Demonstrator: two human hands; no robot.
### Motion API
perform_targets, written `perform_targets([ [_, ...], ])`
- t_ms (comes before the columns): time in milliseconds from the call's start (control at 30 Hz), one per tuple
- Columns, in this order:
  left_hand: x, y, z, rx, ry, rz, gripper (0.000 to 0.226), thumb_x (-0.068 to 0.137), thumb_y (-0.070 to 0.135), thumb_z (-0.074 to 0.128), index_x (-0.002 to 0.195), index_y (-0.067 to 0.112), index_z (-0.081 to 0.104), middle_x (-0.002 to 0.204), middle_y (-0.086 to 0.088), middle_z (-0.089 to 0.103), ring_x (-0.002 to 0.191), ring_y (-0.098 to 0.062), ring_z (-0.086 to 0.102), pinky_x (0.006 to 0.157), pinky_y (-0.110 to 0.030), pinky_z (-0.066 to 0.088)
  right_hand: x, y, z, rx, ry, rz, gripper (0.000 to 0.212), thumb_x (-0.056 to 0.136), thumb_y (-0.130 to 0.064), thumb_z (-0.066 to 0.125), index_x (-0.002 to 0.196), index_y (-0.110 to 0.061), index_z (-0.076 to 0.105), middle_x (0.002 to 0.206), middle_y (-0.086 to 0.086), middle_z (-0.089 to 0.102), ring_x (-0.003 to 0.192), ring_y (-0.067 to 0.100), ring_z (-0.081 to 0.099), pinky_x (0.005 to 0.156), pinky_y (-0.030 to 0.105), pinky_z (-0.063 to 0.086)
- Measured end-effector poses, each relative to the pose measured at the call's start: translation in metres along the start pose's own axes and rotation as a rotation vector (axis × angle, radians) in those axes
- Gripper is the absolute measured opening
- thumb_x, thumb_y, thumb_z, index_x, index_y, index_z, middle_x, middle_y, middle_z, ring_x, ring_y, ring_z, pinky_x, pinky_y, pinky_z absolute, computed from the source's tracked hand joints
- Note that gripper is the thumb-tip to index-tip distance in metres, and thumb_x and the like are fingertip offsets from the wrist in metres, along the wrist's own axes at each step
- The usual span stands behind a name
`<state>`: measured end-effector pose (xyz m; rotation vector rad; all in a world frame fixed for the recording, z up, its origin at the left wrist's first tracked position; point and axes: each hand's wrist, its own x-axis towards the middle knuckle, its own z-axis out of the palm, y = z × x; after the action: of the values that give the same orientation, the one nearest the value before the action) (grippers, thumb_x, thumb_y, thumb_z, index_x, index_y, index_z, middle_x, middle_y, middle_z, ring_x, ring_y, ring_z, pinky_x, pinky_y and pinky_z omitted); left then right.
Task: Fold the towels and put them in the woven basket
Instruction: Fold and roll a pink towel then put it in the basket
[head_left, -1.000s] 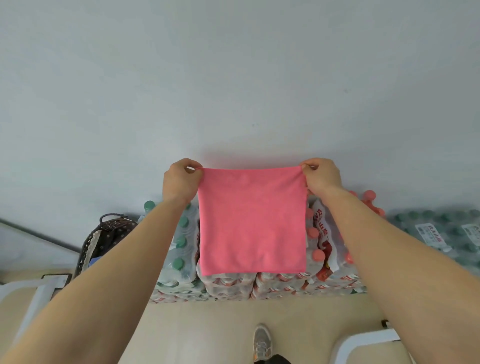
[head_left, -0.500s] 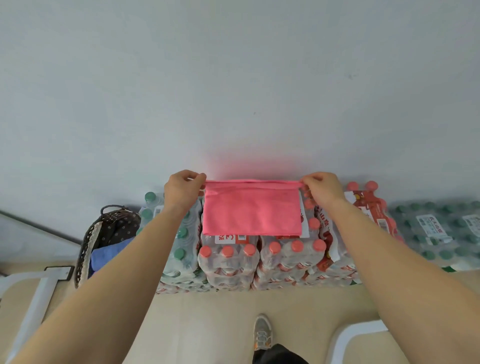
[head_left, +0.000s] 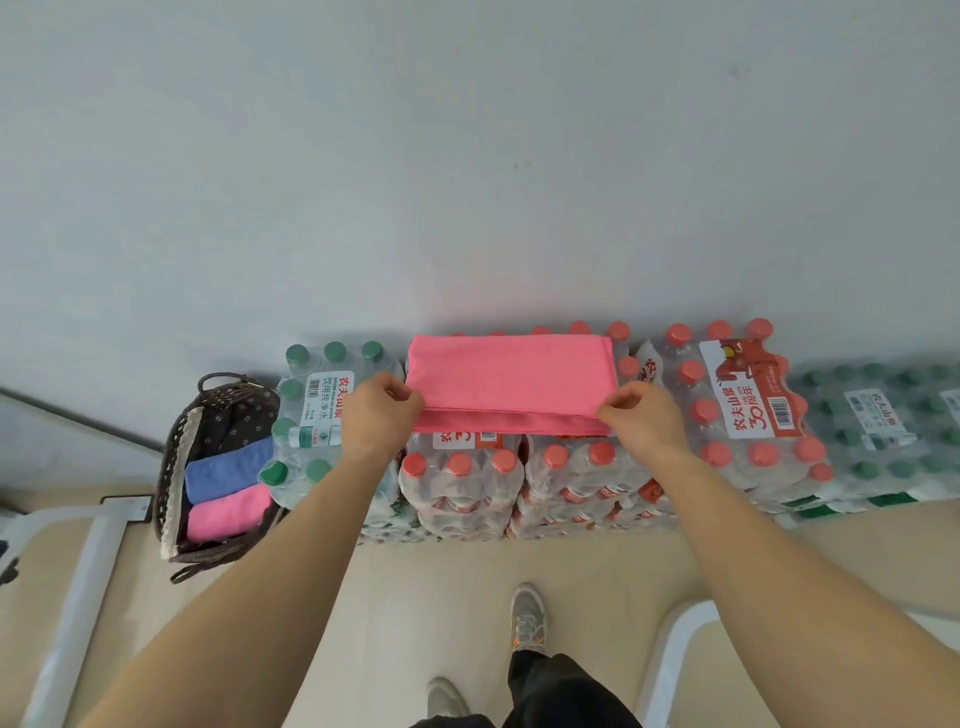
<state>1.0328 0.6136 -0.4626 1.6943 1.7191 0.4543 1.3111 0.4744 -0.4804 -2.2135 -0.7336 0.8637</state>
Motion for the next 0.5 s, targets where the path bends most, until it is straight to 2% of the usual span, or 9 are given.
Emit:
perform_targets([
  [200,-0.008,-0.011,0.008,0.146,0.016,0.118,0.012,0.080,0.019,0.063,0.069,0.019,0.057,0.065,0.006,0.061,0.063,-0.013,0.059,0.058,-0.030,0.048,-0.003,0.007,0.002,-0.076,-0.027,-0.015,0.010,0.078,-0.015,0.074,0.080,-0.020,0.065,0.080,-0.008,0.065,0.075,0.008,0.058,0.068,0.029,0.042],
  [400,-0.007,-0.021,0.013,0.284,0.003,0.186,0.014,0.078,0.017,0.063,0.066,0.014,0.055,0.060,0.003,0.058,0.057,-0.016,0.055,0.051,-0.028,0.043,-0.003,0.015,0.008,-0.265,-0.071,-0.064,0.015,0.073,-0.021,0.074,0.074,-0.028,0.061,0.086,-0.009,0.063,0.076,0.012,0.061,0.073,0.039,0.054],
  [500,-0.006,-0.024,0.015,0.341,-0.061,0.153,0.013,0.078,0.020,0.063,0.069,0.014,0.057,0.062,0.002,0.060,0.060,-0.019,0.058,0.055,-0.031,0.049,-0.001,0.016,0.011,-0.342,-0.096,-0.065,0.015,0.073,-0.021,0.072,0.072,-0.029,0.059,0.085,-0.008,0.062,0.072,0.012,0.061,0.071,0.040,0.055],
])
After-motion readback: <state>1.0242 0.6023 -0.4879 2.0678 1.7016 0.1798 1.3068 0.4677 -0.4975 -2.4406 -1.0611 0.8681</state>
